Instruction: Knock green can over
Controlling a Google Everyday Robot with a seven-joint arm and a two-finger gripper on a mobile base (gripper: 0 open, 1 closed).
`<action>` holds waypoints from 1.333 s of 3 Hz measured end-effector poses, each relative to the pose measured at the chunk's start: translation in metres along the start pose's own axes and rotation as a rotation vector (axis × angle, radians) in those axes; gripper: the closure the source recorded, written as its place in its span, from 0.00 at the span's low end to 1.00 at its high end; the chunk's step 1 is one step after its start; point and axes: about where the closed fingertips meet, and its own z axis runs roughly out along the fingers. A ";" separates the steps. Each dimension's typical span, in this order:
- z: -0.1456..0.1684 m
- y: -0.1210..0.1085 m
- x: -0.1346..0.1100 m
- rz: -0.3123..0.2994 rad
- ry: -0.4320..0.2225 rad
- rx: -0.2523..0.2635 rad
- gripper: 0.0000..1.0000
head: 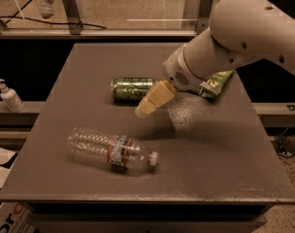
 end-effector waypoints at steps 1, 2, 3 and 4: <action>-0.026 0.003 0.017 0.083 -0.126 0.100 0.00; -0.053 0.008 0.045 0.148 -0.222 0.212 0.00; -0.073 0.004 0.053 0.193 -0.272 0.250 0.00; -0.073 0.005 0.052 0.194 -0.272 0.247 0.00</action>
Offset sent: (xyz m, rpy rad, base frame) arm -0.0663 -0.1114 0.0143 0.3579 -0.2241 -0.4218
